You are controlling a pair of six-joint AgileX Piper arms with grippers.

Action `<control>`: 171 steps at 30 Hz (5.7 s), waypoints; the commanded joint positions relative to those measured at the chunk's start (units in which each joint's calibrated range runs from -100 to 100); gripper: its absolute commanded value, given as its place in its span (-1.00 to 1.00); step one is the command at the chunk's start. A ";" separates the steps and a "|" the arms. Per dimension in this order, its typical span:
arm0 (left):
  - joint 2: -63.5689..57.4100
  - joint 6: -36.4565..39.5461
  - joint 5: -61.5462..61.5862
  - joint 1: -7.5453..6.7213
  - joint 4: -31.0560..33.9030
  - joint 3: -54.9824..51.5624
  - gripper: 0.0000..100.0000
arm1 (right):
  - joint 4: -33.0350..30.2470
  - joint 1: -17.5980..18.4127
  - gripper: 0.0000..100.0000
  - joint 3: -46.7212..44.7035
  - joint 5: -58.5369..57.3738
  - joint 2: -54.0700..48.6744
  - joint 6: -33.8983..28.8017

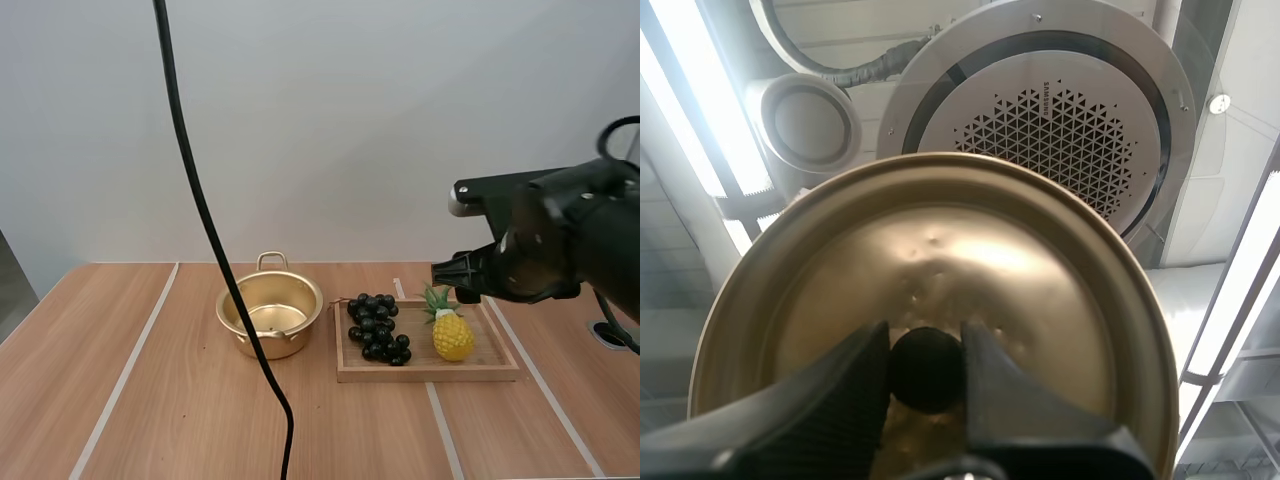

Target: Open the pot, put the pineapple inside, and close it

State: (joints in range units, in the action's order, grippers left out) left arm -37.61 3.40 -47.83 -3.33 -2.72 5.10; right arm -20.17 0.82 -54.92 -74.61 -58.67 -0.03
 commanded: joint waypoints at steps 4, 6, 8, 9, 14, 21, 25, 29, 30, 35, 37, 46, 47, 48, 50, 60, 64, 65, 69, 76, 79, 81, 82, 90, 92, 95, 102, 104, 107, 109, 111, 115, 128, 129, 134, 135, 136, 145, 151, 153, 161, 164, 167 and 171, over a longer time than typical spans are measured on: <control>-0.46 0.61 4.22 -0.11 1.32 0.51 -1.00 | 0.28 -0.14 1.00 1.34 9.36 23.14 0.38; -0.46 0.61 4.22 -0.11 1.32 0.51 -1.00 | 0.18 -0.14 1.00 2.00 11.02 26.82 0.38; -0.46 0.61 4.22 -0.11 1.32 0.51 -1.00 | 0.15 -0.14 1.00 2.46 13.30 29.06 0.29; -0.46 0.61 4.22 -0.11 1.32 0.51 -1.00 | 0.15 -0.14 1.00 2.44 14.59 29.86 0.29; -0.46 0.61 4.22 -0.11 1.32 0.51 -1.00 | 0.00 -0.14 1.00 2.48 17.25 31.02 0.29; -0.46 0.61 4.22 -0.11 1.32 0.51 -1.00 | -0.27 -0.14 1.00 2.60 21.87 31.96 0.11; -0.46 0.61 4.22 -0.11 1.32 0.51 -1.00 | 0.00 -0.14 1.00 4.45 21.06 34.90 -1.35; -0.46 0.61 4.22 -0.11 1.32 0.51 -1.00 | 0.00 -0.14 1.00 6.86 20.33 38.19 -3.07; -0.46 0.61 4.22 -0.11 1.32 0.51 -1.00 | 0.00 -0.14 1.00 7.18 20.27 38.97 -3.45; -0.46 0.61 4.22 -0.11 1.32 0.51 -1.00 | -0.34 -0.14 1.00 8.43 18.54 43.62 -3.96; -0.46 0.61 4.22 -0.11 1.32 0.51 -1.00 | -0.70 -0.14 1.00 8.43 18.54 45.28 -4.11; -0.46 0.61 4.22 -0.11 1.32 0.51 -1.00 | -1.68 -2.38 1.00 8.59 19.74 49.45 -4.80; -0.46 0.61 4.22 -0.11 1.32 0.51 -1.00 | -1.68 -2.74 1.00 8.59 20.14 49.99 -4.80; -0.46 0.61 4.22 -0.11 1.32 0.51 -1.00 | -1.68 -2.92 1.00 8.59 20.55 50.34 -4.80; -0.46 0.61 4.22 -0.11 1.32 0.51 -1.00 | -1.56 -3.13 1.00 8.59 21.09 51.14 -4.17; -0.46 0.61 4.22 -0.11 1.32 0.51 -1.00 | 0.59 -3.13 0.84 8.59 22.89 54.01 -1.09; -0.46 0.61 4.22 -0.11 1.32 0.51 -1.00 | 0.23 -3.19 -1.00 8.59 22.89 54.66 -4.34; -0.46 0.61 4.22 -0.11 1.32 0.51 -1.00 | -0.52 -3.19 -1.00 8.59 22.73 54.66 -6.06; -0.46 0.61 4.22 -0.11 1.32 0.51 -1.00 | -1.16 -3.19 -1.00 8.79 22.05 54.66 -6.27; -0.46 0.37 4.21 -0.11 1.32 0.51 -1.00 | -1.16 -3.19 -1.00 12.95 16.56 52.33 -6.27; -0.46 0.26 4.21 -0.11 1.32 0.51 -1.00 | -1.16 -3.19 -1.00 14.95 15.73 49.38 -6.27; -0.46 0.26 4.21 -0.11 1.32 0.51 -1.00 | -1.16 -3.19 -1.00 16.45 15.39 46.94 -5.90; -0.46 0.26 4.21 -0.11 1.32 0.51 -1.00 | -1.16 -3.19 -1.00 17.05 15.31 45.90 -5.47; -0.46 0.26 4.21 -0.11 1.32 0.51 -1.00 | 1.89 -3.19 -1.00 23.82 15.88 35.59 -1.51; -0.46 0.26 4.21 -0.11 1.32 0.51 -1.00 | 2.03 -3.19 -1.00 25.52 16.31 33.40 -1.41; -0.46 0.26 4.21 -0.11 1.32 0.51 -1.00 | 2.03 -3.19 -1.00 28.37 17.08 29.95 -1.41; -1.13 0.26 4.21 -0.11 1.32 0.51 -1.00 | 2.28 -3.19 -1.00 35.60 28.55 21.71 -1.11; -1.71 0.26 4.03 -0.11 1.80 0.51 -1.00 | 2.28 -3.19 -1.00 37.17 32.76 19.88 -1.11; -2.68 0.26 4.49 -0.11 3.94 0.51 -1.00 | 2.42 -3.19 -1.00 39.36 39.11 17.60 -1.11; -3.37 0.26 4.49 -0.11 3.97 0.51 -1.00 | 2.71 -3.19 -1.00 40.43 41.98 16.76 -1.11; -3.95 0.26 4.50 -0.11 4.09 0.51 -1.00 | 2.73 -3.19 -1.00 41.60 45.41 16.28 -1.11; -5.35 0.26 6.57 -0.11 4.09 0.51 -1.00 | 6.14 -3.19 -1.00 42.43 49.47 16.17 -1.11; -6.29 0.26 8.87 -0.11 4.09 0.51 -1.00 | 10.42 4.47 -1.00 42.70 49.40 16.17 4.69; -6.29 0.26 8.87 -0.11 4.09 0.51 -1.00 | 10.42 5.81 -1.00 42.70 48.43 16.17 5.67; -6.29 0.26 9.58 -0.11 4.09 0.51 -1.00 | 13.22 9.15 -1.00 42.70 42.18 17.48 10.92; -6.29 0.26 10.22 -0.11 4.09 0.51 -1.00 | 14.00 9.64 -1.00 42.70 41.09 17.98 11.48; -6.29 0.26 10.61 -0.11 4.09 0.51 -1.00 | 14.89 10.17 -1.00 42.70 39.64 18.43 12.03; -6.29 0.26 14.23 -0.11 4.09 0.51 -1.00 | 18.24 15.55 -1.00 42.70 26.06 23.70 14.13; -6.29 0.26 15.83 -0.11 4.09 0.51 -1.00 | 30.82 15.83 -1.00 42.70 18.86 29.49 19.45; -6.29 0.26 15.83 -0.11 4.09 0.51 -1.00 | 34.47 15.83 -1.00 42.70 19.73 31.97 21.54; -6.29 -0.92 16.04 -0.11 4.09 0.51 -1.00 | 46.61 15.83 -1.00 42.70 19.24 42.93 32.42; -6.29 -0.92 16.04 -0.11 4.09 0.51 -1.00 | 48.60 15.83 -1.00 42.70 19.24 47.18 35.88; -6.16 -0.92 16.01 -0.11 4.09 0.51 -1.00 | 49.04 15.91 -1.00 42.70 18.84 51.10 37.16; -6.02 -0.92 16.01 -0.11 4.09 0.51 -1.00 | 47.59 16.81 -1.00 42.70 14.73 55.94 37.26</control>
State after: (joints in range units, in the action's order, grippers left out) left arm -43.54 2.60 -32.36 -3.33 0.92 5.22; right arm 28.20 17.00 -12.84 -57.43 -4.70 36.34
